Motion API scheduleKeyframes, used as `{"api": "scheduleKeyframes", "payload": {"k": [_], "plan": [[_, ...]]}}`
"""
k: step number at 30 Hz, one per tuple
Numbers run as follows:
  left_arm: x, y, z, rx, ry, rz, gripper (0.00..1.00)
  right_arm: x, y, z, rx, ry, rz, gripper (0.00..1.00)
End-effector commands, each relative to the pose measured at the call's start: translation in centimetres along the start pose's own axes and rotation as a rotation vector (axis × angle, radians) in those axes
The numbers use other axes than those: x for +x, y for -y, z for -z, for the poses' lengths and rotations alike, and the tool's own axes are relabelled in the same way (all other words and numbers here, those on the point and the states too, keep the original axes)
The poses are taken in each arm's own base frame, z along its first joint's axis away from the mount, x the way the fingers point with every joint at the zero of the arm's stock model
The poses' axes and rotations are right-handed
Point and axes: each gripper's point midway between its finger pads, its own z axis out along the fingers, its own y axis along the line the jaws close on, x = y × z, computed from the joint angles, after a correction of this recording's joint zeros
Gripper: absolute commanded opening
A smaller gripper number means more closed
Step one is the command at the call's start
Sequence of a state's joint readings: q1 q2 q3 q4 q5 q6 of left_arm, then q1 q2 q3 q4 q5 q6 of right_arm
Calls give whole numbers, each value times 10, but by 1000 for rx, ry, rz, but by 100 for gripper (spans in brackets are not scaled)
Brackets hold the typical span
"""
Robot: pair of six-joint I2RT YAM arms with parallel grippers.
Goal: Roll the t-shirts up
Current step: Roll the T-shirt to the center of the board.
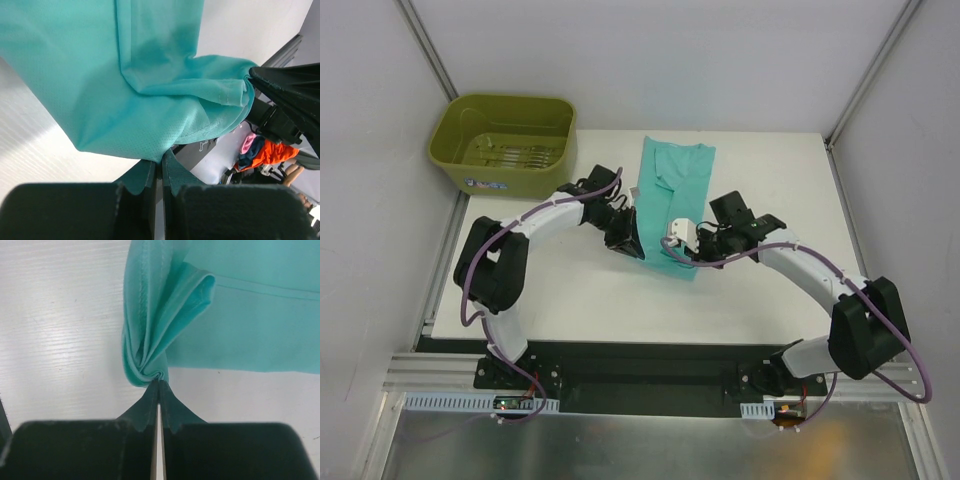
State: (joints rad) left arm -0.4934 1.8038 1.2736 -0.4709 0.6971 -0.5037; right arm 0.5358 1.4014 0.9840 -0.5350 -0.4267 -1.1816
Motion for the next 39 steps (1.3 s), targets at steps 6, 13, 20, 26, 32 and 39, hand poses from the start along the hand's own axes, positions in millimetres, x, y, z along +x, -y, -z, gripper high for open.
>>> {"api": "scheduleKeyframes", "payload": {"k": [6,13,20,26,32,39], "plan": [[-6,-9,2,-42,-12,70,0,-20,31,4,44,43,-60,1],[6,-9,7,-3,-19,106,0,-30,28,-1,12,47,-68,1],[-12,-21,8,-25,13,173,0,-25,34,-11,9,17,-65,1],[-23,-27,4,-25,14,201,2,-24,42,-20,12,2,-77,1],[-40,-31,4,-30,39,206,7,-29,55,-30,14,6,-94,0],[-50,-40,10,-48,70,226,31,-24,82,-48,64,-26,-143,3]]}}
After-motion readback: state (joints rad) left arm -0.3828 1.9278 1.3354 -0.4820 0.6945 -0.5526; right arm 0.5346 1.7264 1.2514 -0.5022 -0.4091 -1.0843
